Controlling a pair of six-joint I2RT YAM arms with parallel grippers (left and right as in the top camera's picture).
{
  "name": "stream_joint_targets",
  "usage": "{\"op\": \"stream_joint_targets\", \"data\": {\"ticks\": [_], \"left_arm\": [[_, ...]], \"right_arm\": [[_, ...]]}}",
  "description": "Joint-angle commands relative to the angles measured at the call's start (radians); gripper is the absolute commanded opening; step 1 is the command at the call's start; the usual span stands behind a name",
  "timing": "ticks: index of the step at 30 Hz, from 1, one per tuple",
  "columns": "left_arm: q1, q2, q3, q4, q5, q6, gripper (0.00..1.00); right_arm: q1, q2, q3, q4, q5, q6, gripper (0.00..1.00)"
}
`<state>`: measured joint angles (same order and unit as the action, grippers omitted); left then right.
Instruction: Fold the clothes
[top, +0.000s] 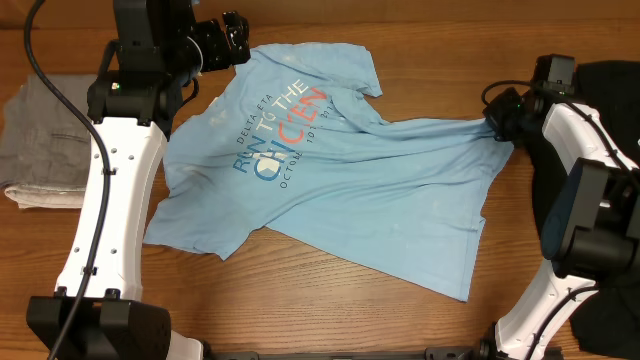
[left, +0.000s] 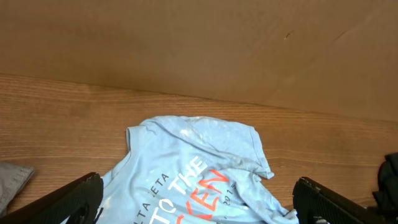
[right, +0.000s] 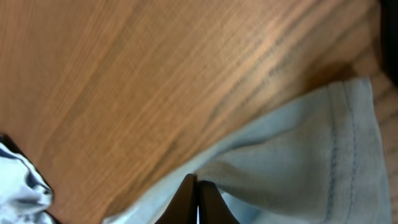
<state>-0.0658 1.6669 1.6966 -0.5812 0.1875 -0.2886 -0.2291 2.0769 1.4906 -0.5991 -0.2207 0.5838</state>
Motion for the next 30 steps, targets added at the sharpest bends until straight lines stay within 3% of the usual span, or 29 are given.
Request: {"op": "stream_joint_targets", "data": {"ticks": [1, 24, 28, 30], "left_arm": [[-0.006, 0.005, -0.006, 0.001, 0.004, -0.010, 1.00], [-0.006, 0.005, -0.006, 0.001, 0.004, -0.010, 1.00], [-0.006, 0.005, -0.006, 0.001, 0.004, -0.010, 1.00], [-0.006, 0.005, -0.006, 0.001, 0.004, -0.010, 1.00]], "right_arm": [[0.000, -0.001, -0.003, 0.039, 0.000, 0.042, 0.04], [0.000, 0.093, -0.004, 0.280, 0.138, 0.057, 0.04], [0.000, 0.092, 0.000, 0.312, 0.140, 0.043, 0.15], [0.000, 0.088, 0.023, 0.318, 0.106, 0.013, 0.25]]}}
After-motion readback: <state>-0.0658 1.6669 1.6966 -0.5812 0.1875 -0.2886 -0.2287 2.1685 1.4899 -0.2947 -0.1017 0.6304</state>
